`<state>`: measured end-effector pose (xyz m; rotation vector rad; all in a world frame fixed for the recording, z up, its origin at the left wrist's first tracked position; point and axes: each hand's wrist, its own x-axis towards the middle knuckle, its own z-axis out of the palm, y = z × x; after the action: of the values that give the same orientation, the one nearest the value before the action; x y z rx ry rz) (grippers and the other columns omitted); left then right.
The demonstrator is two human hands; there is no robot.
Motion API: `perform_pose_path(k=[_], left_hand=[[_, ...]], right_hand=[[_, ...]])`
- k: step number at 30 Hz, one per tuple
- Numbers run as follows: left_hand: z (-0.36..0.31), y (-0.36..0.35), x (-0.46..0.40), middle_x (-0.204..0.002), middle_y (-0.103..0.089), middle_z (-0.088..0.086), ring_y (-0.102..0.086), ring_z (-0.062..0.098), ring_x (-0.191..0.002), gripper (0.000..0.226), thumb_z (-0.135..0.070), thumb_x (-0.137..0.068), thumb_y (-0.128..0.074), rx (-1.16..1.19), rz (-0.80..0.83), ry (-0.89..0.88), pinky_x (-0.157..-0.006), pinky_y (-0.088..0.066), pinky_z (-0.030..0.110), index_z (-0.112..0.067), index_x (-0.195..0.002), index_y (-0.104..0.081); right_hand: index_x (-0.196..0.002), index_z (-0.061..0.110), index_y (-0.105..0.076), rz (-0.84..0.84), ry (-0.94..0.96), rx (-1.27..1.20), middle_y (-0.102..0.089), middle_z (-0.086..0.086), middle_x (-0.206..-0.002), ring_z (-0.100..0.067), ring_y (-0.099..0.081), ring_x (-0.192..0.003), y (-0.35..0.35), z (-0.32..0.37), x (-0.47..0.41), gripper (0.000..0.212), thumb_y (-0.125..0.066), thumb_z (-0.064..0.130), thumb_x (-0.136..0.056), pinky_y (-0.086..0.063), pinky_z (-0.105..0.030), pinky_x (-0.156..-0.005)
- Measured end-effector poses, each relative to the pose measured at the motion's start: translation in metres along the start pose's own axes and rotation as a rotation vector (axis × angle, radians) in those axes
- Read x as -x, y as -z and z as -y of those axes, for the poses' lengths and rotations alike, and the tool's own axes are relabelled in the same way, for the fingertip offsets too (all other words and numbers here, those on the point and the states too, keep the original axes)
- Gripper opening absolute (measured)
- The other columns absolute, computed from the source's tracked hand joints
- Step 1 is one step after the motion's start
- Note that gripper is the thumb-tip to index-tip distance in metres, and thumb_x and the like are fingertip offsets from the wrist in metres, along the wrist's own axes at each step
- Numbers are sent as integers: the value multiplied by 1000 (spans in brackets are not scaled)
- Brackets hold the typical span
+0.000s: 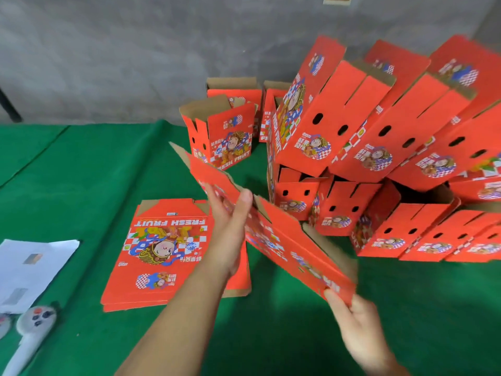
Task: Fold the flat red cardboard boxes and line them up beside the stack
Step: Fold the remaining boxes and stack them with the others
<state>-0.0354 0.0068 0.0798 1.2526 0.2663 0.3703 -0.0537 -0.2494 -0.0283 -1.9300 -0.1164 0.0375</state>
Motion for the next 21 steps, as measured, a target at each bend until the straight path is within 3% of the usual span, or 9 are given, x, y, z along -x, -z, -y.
perform_pose_path(k=[2,5,7,9,12,14,16,18,21], left_hand=[[-10,0,-9,-167,-24,-27,-39,12,-150,125,-76,-64,-73,47,4,64,-120,-31,58,-58,-159,6],[-12,0,-13,-163,-37,-19,-49,21,-143,112,-75,-71,-74,-52,0,147,-112,-42,60,-55,-160,-10],[-5,-4,-14,-152,-51,-9,-54,20,-137,85,-66,-93,-65,-149,-44,108,-113,-44,59,-37,-163,-28],[0,-12,-15,-127,-65,6,-61,24,-121,59,-54,-107,-50,-184,-102,9,-111,-47,59,-15,-151,-49],[6,-19,-9,-98,-67,11,-59,22,-95,42,-40,-113,-43,-234,-144,-69,-92,-49,48,-10,-132,-64],[11,-18,-7,-108,-70,23,-59,25,-96,39,-34,-113,-42,-282,-114,-95,-95,-51,55,-9,-133,-64],[12,-18,-5,-109,-75,15,-66,28,-98,36,-32,-114,-42,-308,-59,-143,-92,-55,48,-8,-127,-66],[7,-22,-2,-94,-75,-9,-67,12,-87,30,-31,-114,-43,-337,48,-201,-77,-54,26,-16,-117,-68],[0,-28,-4,-102,-77,-11,-69,5,-96,28,-38,-109,-51,-300,155,-147,-83,-55,21,-21,-119,-71]], right_hand=[[-105,41,-75,46,82,82,-75,26,-109,13,-66,-103,-3,-17,10,38,-73,5,-92,-42,-1,-88],[-124,57,-65,154,141,254,-60,37,-130,14,-55,-122,1,-34,16,53,-69,12,-96,-37,-1,-97],[-142,66,-40,349,143,324,-44,42,-144,15,-44,-133,5,-41,17,65,-61,24,-98,-30,1,-101],[-151,66,-19,634,122,364,-30,42,-154,13,-35,-142,7,-37,14,80,-55,23,-93,-27,-4,-110],[-150,67,-23,1024,-39,293,-45,30,-152,-1,-54,-132,12,-9,0,88,-47,15,-82,-47,-27,-108],[-143,72,-28,916,-101,243,-48,24,-147,-3,-64,-115,11,21,-13,84,-49,16,-83,-52,-23,-94],[-138,74,-32,681,-41,148,-49,26,-143,3,-62,-111,3,59,-29,73,-57,20,-96,-48,-11,-89],[-142,71,-31,556,56,63,-46,29,-145,11,-54,-120,-10,95,-48,64,-60,31,-102,-43,-13,-103],[-156,58,-10,637,97,58,-26,28,-162,5,-41,-140,-24,133,-71,88,-68,52,-91,-38,-28,-116]])
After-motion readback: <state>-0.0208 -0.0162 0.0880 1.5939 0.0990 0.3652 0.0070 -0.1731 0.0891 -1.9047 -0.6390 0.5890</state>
